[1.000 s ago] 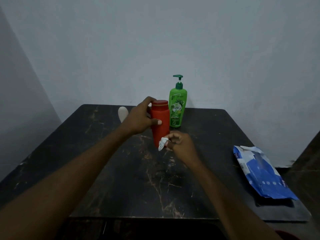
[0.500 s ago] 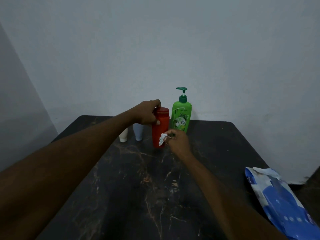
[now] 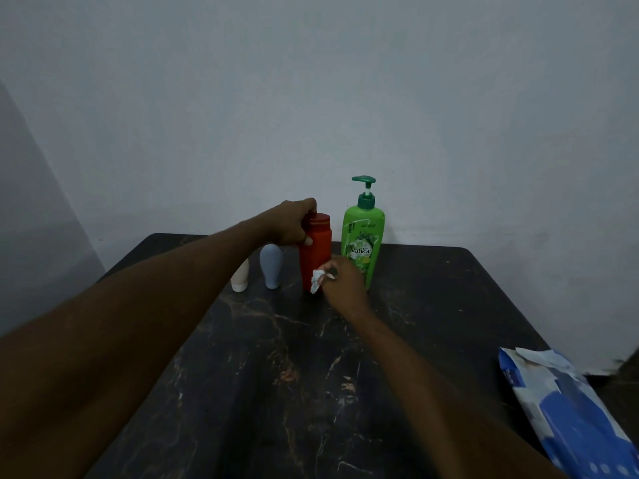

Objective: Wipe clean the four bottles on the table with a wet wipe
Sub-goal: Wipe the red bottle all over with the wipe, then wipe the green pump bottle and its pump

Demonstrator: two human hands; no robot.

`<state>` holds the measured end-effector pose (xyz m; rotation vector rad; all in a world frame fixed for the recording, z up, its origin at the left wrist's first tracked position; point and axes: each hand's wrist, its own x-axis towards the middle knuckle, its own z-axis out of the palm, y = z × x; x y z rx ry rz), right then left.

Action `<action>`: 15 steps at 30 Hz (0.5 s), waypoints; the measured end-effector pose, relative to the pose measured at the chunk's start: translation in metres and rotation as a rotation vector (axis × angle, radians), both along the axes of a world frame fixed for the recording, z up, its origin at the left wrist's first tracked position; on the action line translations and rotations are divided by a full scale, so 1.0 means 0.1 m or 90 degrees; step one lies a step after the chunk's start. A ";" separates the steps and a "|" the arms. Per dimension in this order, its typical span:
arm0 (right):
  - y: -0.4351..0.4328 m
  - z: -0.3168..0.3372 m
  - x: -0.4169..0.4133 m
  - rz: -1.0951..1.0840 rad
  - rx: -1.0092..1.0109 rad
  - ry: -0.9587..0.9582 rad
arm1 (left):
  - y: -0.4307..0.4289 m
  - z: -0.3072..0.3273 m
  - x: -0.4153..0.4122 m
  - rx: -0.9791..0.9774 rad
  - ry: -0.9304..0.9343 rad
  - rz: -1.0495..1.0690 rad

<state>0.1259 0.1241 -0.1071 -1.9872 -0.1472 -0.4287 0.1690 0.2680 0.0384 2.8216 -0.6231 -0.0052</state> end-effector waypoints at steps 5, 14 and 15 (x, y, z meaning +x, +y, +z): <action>0.03 -0.02 0.05 0.013 0.004 0.019 | 0.02 -0.01 0.05 0.006 -0.011 -0.001; 0.02 -0.01 0.03 0.011 -0.011 0.042 | -0.01 0.00 0.08 0.014 0.015 0.018; 0.02 -0.01 0.03 0.014 -0.009 0.043 | -0.01 0.00 0.08 0.013 0.020 0.022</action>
